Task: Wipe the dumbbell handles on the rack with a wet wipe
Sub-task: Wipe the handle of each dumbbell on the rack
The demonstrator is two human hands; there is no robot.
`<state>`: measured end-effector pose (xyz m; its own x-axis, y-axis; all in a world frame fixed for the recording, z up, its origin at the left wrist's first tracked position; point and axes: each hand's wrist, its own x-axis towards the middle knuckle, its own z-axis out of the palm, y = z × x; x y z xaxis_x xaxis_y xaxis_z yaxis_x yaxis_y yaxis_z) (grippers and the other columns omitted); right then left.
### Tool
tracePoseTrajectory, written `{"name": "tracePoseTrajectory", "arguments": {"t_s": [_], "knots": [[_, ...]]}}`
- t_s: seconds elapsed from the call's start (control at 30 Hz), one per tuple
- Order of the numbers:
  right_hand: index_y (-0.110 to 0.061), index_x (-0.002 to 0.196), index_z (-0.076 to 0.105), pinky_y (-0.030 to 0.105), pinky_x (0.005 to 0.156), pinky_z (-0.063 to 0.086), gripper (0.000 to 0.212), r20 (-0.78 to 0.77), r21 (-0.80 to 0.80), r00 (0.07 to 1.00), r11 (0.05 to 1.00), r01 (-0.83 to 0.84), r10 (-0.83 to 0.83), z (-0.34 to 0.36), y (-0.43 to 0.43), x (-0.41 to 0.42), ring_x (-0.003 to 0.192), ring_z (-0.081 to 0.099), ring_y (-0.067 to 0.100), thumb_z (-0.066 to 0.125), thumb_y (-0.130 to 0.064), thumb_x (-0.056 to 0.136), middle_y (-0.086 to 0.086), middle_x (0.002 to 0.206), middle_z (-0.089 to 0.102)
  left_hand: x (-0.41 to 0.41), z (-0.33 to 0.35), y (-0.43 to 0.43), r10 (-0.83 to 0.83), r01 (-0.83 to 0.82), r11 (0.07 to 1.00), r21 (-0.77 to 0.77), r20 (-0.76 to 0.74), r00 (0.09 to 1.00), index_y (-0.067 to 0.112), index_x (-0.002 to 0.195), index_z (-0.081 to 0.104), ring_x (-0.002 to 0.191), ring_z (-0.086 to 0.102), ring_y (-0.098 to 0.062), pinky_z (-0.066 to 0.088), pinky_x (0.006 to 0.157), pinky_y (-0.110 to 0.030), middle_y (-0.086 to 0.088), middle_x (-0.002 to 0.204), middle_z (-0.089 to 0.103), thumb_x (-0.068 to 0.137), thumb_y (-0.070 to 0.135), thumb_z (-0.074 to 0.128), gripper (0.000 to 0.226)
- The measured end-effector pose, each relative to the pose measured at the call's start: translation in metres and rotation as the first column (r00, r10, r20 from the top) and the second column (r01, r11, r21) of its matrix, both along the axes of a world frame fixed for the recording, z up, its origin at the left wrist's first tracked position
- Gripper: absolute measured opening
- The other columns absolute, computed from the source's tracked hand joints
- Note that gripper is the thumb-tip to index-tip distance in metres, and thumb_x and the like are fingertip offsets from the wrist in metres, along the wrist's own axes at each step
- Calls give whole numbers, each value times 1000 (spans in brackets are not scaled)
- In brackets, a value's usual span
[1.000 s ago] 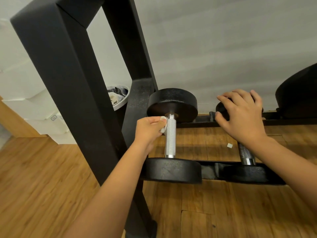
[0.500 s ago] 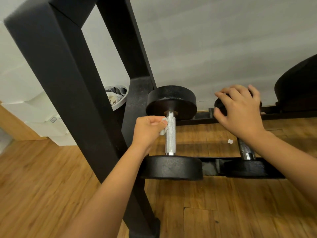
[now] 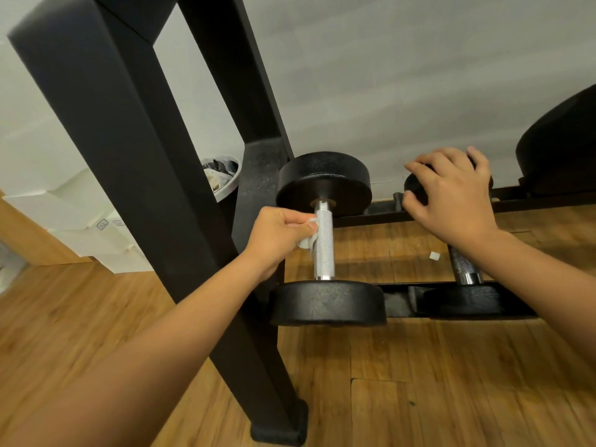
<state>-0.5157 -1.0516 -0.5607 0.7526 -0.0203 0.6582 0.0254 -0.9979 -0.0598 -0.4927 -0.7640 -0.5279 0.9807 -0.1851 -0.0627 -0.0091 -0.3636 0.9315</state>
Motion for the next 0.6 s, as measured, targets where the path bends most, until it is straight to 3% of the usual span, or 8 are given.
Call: {"name": "tracePoseTrajectory", "arguments": {"t_s": [0.13, 0.2, 0.33, 0.5, 0.6], "knots": [[-17, 132, 62, 53, 116, 22, 44, -8, -3, 1000, 1000, 7, -7, 1, 2, -1, 129, 47, 28, 59, -38, 93, 5, 127, 62, 3, 1, -9, 116, -114, 993, -43, 60, 991, 9, 106, 79, 101, 74, -16, 59, 98, -43, -3, 104, 79, 92, 6, 74, 15], [-17, 132, 61, 53, 116, 22, 44, -15, -11, 1000, 1000, 7, -8, 1, 2, -1, 128, 47, 28, 58, -38, 93, 5, 128, 62, -11, -5, 0, 47, -47, 999, -25, -3, 999, 9, 108, 79, 102, 74, -15, 58, 98, -41, -1, 106, 79, 92, 6, 74, 17], [-16, 131, 62, 53, 115, 23, 47, -2, -11, 1000, 1000, 14, -14, -1, 0, -1, 128, 47, 29, 51, -41, 93, 5, 127, 62, -33, -6, 17, -107, 116, 992, 57, -148, 983, 6, 102, 80, 94, 77, -17, 62, 83, -30, -4, 100, 80, 88, 0, 75, 16], [-16, 130, 63, 54, 115, 24, 49, 13, 12, 1000, 1000, 3, -3, -1, 1, -1, 126, 48, 29, 48, -43, 91, 6, 125, 63, -26, 0, 11, -8, 4, 1000, -26, -158, 987, 4, 97, 79, 90, 77, -17, 63, 74, -26, -8, 98, 80, 86, -3, 76, 13], [-17, 130, 62, 54, 115, 24, 49, 3, 6, 1000, 1000, -4, 4, 0, 2, 0, 127, 48, 28, 47, -43, 91, 5, 126, 62, -34, -1, 19, -86, 91, 996, 19, -186, 979, 0, 99, 79, 91, 77, -14, 61, 74, -22, -7, 98, 80, 84, -3, 78, 15]]}}
